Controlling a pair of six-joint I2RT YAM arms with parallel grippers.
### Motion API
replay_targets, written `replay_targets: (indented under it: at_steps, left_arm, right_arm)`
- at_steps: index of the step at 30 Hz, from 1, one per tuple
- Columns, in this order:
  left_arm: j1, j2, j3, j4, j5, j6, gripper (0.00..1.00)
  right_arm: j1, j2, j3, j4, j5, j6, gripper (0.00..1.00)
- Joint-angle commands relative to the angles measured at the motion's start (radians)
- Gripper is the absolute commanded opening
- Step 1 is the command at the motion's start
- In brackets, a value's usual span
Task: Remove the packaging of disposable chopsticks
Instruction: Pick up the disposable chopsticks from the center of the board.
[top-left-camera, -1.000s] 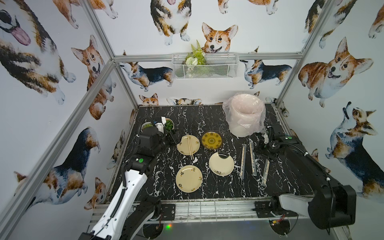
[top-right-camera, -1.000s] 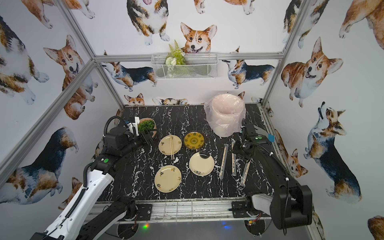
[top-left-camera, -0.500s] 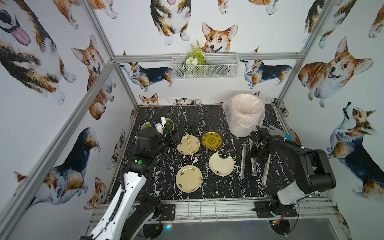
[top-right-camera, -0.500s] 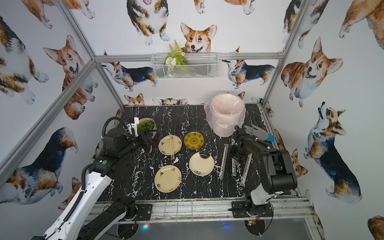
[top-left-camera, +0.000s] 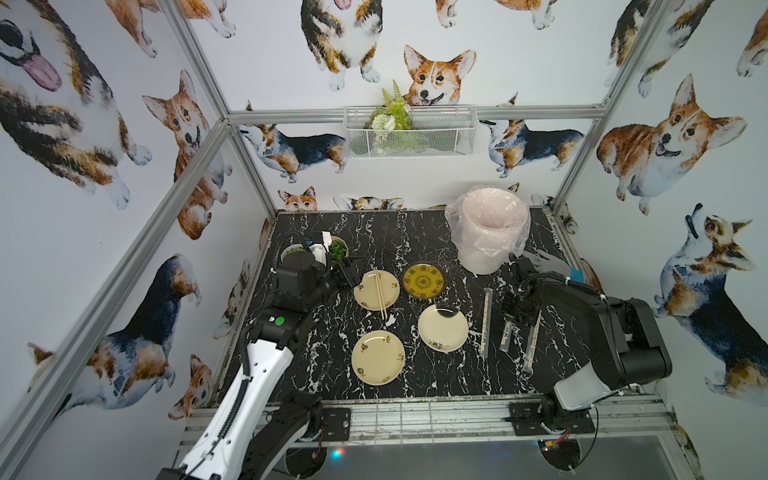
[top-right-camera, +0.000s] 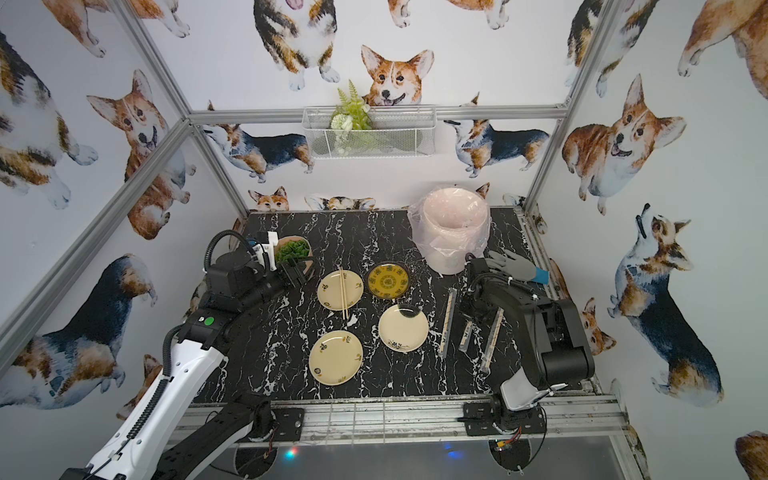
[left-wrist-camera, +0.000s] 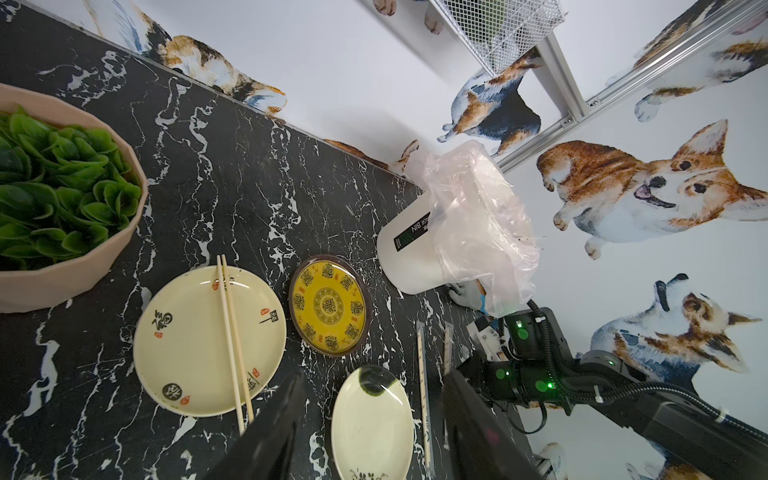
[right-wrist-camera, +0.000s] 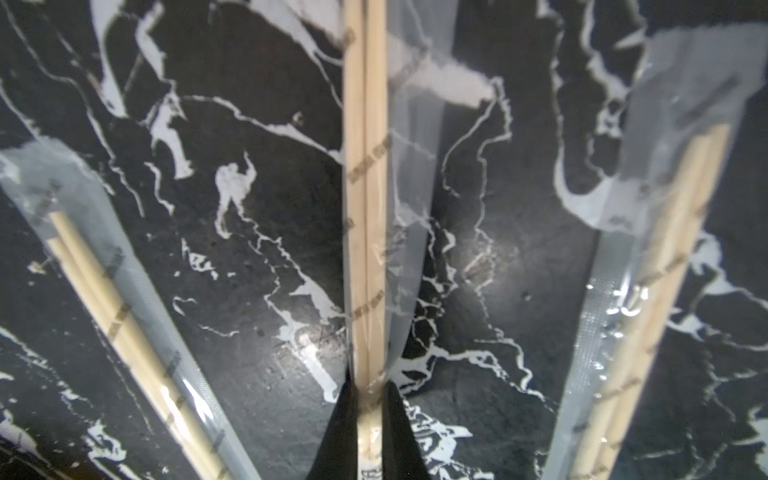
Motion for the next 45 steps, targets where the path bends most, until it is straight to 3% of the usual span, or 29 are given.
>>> replay_targets:
  at_steps: [1, 17, 24, 36, 45]
  left_arm:
    - [0.0, -0.009, -0.005, 0.019, -0.01, 0.007, 0.57]
    - [0.0, -0.024, -0.006, 0.031, -0.001, -0.017, 0.57]
    - [0.001, -0.016, 0.0, 0.052, 0.024, -0.032, 0.57]
    - [-0.013, 0.039, 0.039, 0.142, 0.122, -0.06, 0.58]
    - [-0.073, 0.117, 0.103, 0.216, 0.195, -0.044, 0.61]
  right_arm:
    - [0.004, -0.001, -0.033, 0.015, -0.022, -0.004, 0.0]
    - [0.007, -0.251, -0.102, -0.032, 0.003, 0.002, 0.0]
    - [0.012, -0.369, -0.126, -0.057, -0.048, 0.013, 0.0]
    - [0.16, -0.81, -0.175, -0.137, -0.096, 0.125, 0.0]
    - [0.234, -0.923, -0.11, -0.061, -0.175, 0.092, 0.0]
